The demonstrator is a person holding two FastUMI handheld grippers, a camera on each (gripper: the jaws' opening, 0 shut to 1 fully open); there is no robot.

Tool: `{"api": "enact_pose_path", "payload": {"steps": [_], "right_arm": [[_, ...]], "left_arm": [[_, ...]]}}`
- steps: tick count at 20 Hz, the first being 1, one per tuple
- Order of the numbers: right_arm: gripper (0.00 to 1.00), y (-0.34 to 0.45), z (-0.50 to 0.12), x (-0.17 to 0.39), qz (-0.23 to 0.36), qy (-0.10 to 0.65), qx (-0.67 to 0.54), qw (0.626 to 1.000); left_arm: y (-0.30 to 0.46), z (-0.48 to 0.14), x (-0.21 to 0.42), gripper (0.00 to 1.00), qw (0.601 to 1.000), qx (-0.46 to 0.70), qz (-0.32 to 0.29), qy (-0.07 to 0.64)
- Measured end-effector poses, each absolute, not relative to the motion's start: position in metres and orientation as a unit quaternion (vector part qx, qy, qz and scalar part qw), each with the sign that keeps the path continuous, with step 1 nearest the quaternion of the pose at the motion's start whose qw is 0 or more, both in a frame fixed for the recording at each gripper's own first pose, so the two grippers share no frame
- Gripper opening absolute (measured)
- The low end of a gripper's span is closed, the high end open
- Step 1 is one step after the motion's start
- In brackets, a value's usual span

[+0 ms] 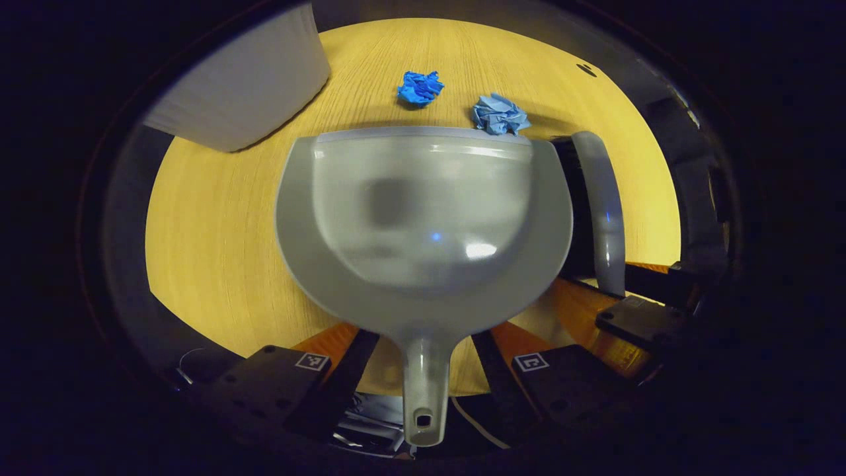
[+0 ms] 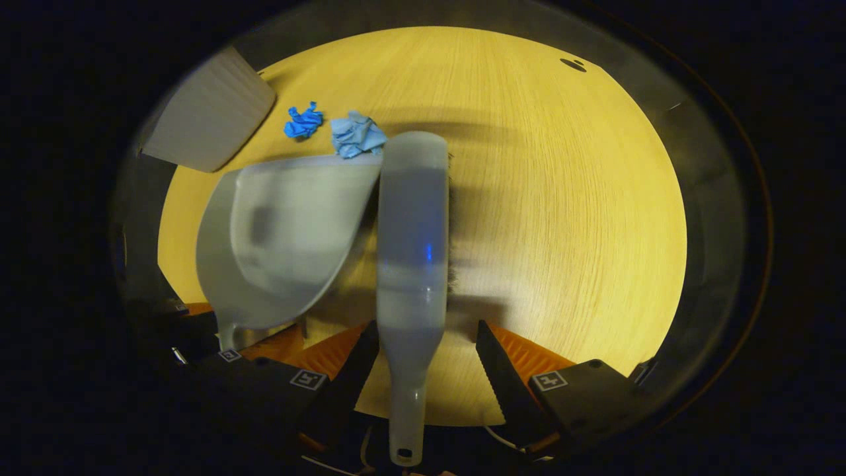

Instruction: Pick up the small broom and dustpan from the desktop, sweep the trash into the dustpan with the broom, and then empty the trash into the garbage bin.

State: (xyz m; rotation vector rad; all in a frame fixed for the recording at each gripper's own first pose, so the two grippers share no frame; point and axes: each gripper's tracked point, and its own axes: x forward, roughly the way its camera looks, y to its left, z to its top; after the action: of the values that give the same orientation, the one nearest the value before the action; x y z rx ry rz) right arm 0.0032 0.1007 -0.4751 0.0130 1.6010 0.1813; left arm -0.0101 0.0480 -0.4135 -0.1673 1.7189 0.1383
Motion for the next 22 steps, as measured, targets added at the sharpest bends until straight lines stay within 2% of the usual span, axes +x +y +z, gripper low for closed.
{"api": "enact_pose_path", "payload": {"steps": [9, 10, 12, 13, 14, 15, 16, 17, 18, 19, 21, 22], "right_arm": [[0.98, 0.0985, -0.4758, 0.0085, 0.053, 0.725, 0.005, 0.687], [0.94, 0.0985, -0.4769, 0.009, 0.053, 0.724, 0.006, 0.688], [0.92, 0.0984, -0.4762, 0.0088, 0.053, 0.724, 0.005, 0.688], [0.92, 0.0981, -0.4757, 0.0083, 0.053, 0.724, 0.005, 0.688], [0.92, 0.0987, -0.4761, 0.0078, 0.052, 0.725, 0.005, 0.687], [0.87, 0.0988, -0.477, 0.0074, 0.049, 0.725, 0.008, 0.687], [0.88, 0.0999, -0.4792, 0.0055, 0.044, 0.726, 0.012, 0.686], [0.71, 0.1008, -0.4758, 0.0079, 0.038, 0.724, 0.016, 0.688], [0.53, 0.1021, -0.4759, 0.0055, 0.039, 0.725, 0.017, 0.688], [0.36, 0.1019, -0.4756, 0.008, 0.044, 0.722, 0.014, 0.69], [0.43, 0.1005, -0.4754, 0.007, 0.057, 0.717, 0.006, 0.694], [0.36, 0.0995, -0.4733, 0.0079, 0.061, 0.716, 0.004, 0.696]], "left_arm": [[0.0505, -0.4143, -0.0047, 0.84, 0.634, -0.072, 0.061, 0.768], [0.0505, -0.4148, -0.0049, 0.84, 0.634, -0.071, 0.059, 0.768], [0.0515, -0.4136, -0.0051, 0.83, 0.634, -0.07, 0.059, 0.768], [0.0507, -0.4144, -0.0056, 0.81, 0.635, -0.071, 0.06, 0.767], [0.05, -0.4155, -0.0068, 0.72, 0.637, -0.073, 0.063, 0.765], [0.0505, -0.4134, -0.0068, 0.63, 0.636, -0.076, 0.065, 0.766], [0.0499, -0.4153, -0.0073, 0.53, 0.636, -0.077, 0.065, 0.765], [0.0501, -0.4146, -0.0075, 0.51, 0.634, -0.078, 0.067, 0.767], [0.05, -0.4115, -0.0097, 0.37, 0.635, -0.079, 0.067, 0.766], [0.0496, -0.4143, -0.011, 0.35, 0.636, -0.075, 0.062, 0.766], [0.0493, -0.4145, -0.0125, 0.34, 0.642, -0.066, 0.054, 0.762], [0.0499, -0.4137, -0.0106, 0.31, 0.644, -0.063, 0.051, 0.761]]}}
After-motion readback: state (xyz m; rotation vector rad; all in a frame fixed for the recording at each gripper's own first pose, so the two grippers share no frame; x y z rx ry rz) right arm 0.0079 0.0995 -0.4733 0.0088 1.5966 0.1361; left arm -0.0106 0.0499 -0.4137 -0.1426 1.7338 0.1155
